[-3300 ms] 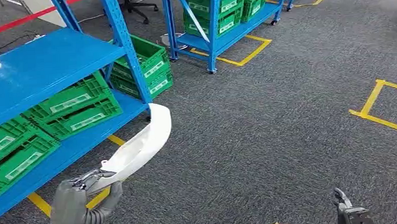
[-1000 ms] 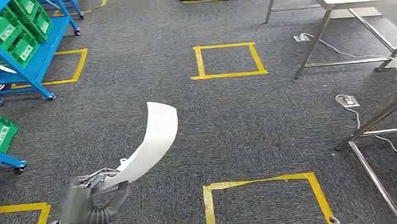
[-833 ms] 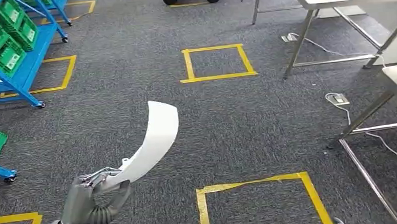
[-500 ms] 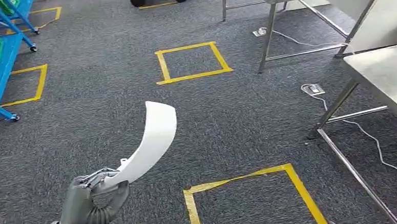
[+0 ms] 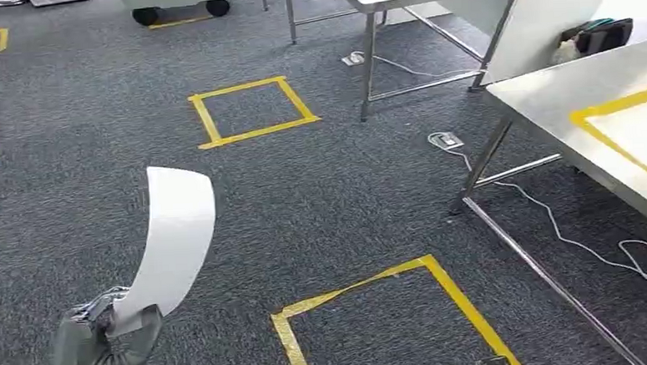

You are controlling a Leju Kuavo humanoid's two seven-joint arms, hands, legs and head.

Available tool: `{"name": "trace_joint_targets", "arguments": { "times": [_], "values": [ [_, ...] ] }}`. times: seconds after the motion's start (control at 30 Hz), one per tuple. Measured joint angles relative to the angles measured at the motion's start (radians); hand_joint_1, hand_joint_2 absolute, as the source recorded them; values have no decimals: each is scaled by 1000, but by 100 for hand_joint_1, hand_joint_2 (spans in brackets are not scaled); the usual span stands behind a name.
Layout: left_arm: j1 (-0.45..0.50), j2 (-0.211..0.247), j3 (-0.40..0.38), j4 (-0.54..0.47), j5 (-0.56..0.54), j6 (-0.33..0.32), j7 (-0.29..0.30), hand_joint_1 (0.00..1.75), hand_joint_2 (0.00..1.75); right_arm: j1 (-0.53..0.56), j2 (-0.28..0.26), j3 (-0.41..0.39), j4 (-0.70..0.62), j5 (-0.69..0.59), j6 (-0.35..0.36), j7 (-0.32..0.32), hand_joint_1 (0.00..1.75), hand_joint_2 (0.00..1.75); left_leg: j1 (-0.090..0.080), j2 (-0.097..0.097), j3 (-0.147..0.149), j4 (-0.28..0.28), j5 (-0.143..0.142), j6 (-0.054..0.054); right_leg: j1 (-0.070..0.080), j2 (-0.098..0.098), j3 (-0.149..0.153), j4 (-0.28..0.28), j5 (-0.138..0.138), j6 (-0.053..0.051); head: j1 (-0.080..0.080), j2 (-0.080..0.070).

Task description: Take the parts from the cabinet and place them on the table.

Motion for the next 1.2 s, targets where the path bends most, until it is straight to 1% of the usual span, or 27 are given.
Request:
{"name": "trace_joint_targets", "arguments": {
  "times": [0.07, 0.1, 0.13, 0.17, 0.27, 0.3, 0.33, 0.37, 0.43, 0.47, 0.5, 0.53, 0.6, 0.63, 0.67, 0.73, 0.8, 0.83, 0.87, 0.93, 0.97, 1.0, 1.03, 1.1, 1.13, 1.17, 1.2],
  "values": [
    [0, 0, 9, 0, 11, -6, 2, 175, 175, 1, 0, 6, 12, 1, -5, 3, 0, 0, 1, 21, 1, 1, -1, -3, -2, -14, 101, -153, 63, 0, 0, 0],
    [0, 0, 12, 0, 15, -10, 3, 175, 175, 0, 0, 7, 15, 1, -11, 5, 0, 0, 0, 29, 3, 3, -3, -7, -2, -41, 161, -246, 90, 1, 0, 0],
    [-1, 0, 17, 0, 23, -15, 5, 175, 175, -5, 0, 10, 23, 3, -16, 8, 0, 0, -7, 37, 3, 5, -4, -15, 6, -74, 181, -286, 73, -9, 0, 0],
    [-2, 0, 21, -2, 31, -20, 6, 175, 175, -8, 0, 15, 32, 5, -21, 10, 0, 0, -8, 42, 3, 9, -7, -19, 2, -63, 188, -294, 88, -20, -2, 0],
    [-11, -7, 39, -2, 42, -41, 10, 175, 175, -5, -1, 33, 65, 17, -43, 14, 0, 0, -5, 65, 5, 4, -1, -33, 7, -32, 178, -295, 95, -40, -2, 0],
    [-16, -9, 47, -2, 46, -49, 13, 175, 175, -1, -2, 39, 72, 20, -47, 16, 0, 0, -1, 47, 3, 8, -9, -43, 0, -24, 180, -302, 102, -50, -2, 0],
    [-17, -13, 55, -2, 50, -57, 15, 175, 175, 3, -2, 45, 78, 23, -50, 18, 0, 0, 1, 7, -5, 31, -34, -50, -2, -17, 179, -303, 104, -54, -6, 0],
    [-17, -18, 62, -2, 55, -66, 18, 175, 175, 4, -3, 55, 82, 29, -51, 22, 0, 0, 4, -14, -32, 96, -78, -54, -3, -8, 177, -305, 108, -59, -7, 0],
    [-18, -24, 78, -2, 59, -83, 26, 175, 175, 5, -3, 69, 90, 35, -51, 24, 0, 0, 9, -24, -99, 242, -146, -58, -2, 13, 169, -305, 111, -63, -8, 0],
    [-20, -28, 86, -1, 62, -95, 26, 175, 175, 10, -3, 80, 95, 38, -51, 25, 0, 0, 11, -25, -130, 303, -161, -59, -2, 27, 166, -305, 114, -62, -8, 0],
    [-25, -32, 92, 1, 65, -105, 26, 175, 175, 15, -4, 87, 97, 39, -50, 26, 0, 0, 12, -27, -131, 305, -147, -59, -2, 37, 165, -305, 116, -60, -8, 0],
    [-30, -34, 95, 3, 68, -115, 26, 175, 175, 20, -5, 94, 99, 39, -50, 27, 0, 0, 15, -28, -114, 268, -114, -59, -3, 48, 164, -305, 117, -58, -8, 0],
    [-41, -40, 100, 6, 77, -132, 26, 175, 175, 24, -6, 109, 103, 34, -48, 31, 0, 0, 23, -47, -33, 106, -24, -60, -5, 72, 164, -305, 122, -51, -8, 0],
    [-47, -42, 100, 9, 84, -138, 26, 175, 175, 23, -6, 115, 103, 30, -47, 32, 0, 0, 31, -79, 4, 32, -1, -63, -6, 82, 162, -305, 125, -46, -8, 0],
    [-56, -46, 100, 13, 86, -146, 26, 175, 175, 20, -8, 121, 103, 27, -47, 34, 0, 0, 31, -101, 15, -2, -16, -64, -1, 94, 154, -298, 126, -38, -8, 0],
    [-73, -55, 100, 24, 91, -161, 26, 175, 175, 22, -11, 132, 108, 18, -47, 34, 0, 0, 22, -90, 8, 3, -12, -52, -9, 106, 147, -310, 138, -23, -8, 0],
    [-92, -63, 102, 34, 91, -172, 26, 175, 175, 29, -13, 136, 117, 5, -49, 30, 0, 0, 23, -70, 8, -8, 1, -31, -14, 118, 135, -316, 145, -8, -9, 0],
    [-101, -68, 102, 37, 91, -178, 26, 175, 175, 32, -13, 138, 120, -2, -49, 27, 0, 0, 22, -60, 8, -10, 4, -25, -11, 74, 127, -298, 127, -10, -6, 0],
    [-106, -73, 102, 39, 91, -180, 26, 175, 175, 32, -14, 139, 120, -6, -49, 21, 0, 0, 21, -51, 6, -10, 5, -17, -6, 34, 101, -239, 84, -9, -1, 0],
    [-109, -78, 102, 48, 91, -183, 26, 175, 175, 30, -16, 140, 122, -11, -48, 18, 0, 0, 15, -25, 4, -9, 5, -13, -5, 10, 30, -75, 0, -5, -3, 0],
    [-113, -79, 102, 53, 91, -183, 26, 175, 175, 31, -16, 140, 124, -13, -48, 18, 0, 0, 13, -13, 3, -9, 5, -13, -5, 6, 6, -13, -23, -5, -2, 0],
    [-116, -81, 102, 59, 92, -186, 26, 175, 175, 34, -18, 140, 125, -15, -47, 17, 0, 0, 12, -2, 3, -9, 5, -13, -4, 5, 4, 4, -22, -5, -3, 0],
    [-121, -83, 102, 64, 93, -189, 26, 175, 175, 38, -18, 140, 126, -22, -45, 15, 0, 0, 11, 8, 3, -9, 5, -13, -4, 4, 28, -26, -1, -6, -3, 0],
    [-140, -85, 96, 74, 94, -197, 26, 175, 175, 50, -18, 140, 124, -44, -25, 18, 0, 0, 11, 23, 5, -8, 5, -14, -2, -13, 138, -207, 75, -12, -3, 0],
    [-152, -88, 88, 81, 94, -198, 27, 175, 175, 57, -18, 140, 111, -57, 0, 27, 0, 0, 9, 28, 7, -7, 3, -17, 2, -53, 191, -290, 95, -16, -2, 0],
    [-168, -89, 76, 90, 92, -198, 31, 175, 175, 68, -13, 140, 83, -68, 36, 40, 0, 0, 0, 31, 6, -2, 0, -22, 9, -74, 201, -314, 85, -22, -3, 0],
    [-189, -90, 62, 104, 90, -198, 37, 175, 175, 85, -5, 138, 36, -74, 90, 44, 0, 0, 0, 32, 5, -2, 3, -26, 7, -58, 198, -315, 91, -27, -6, 0]
  ]
}}
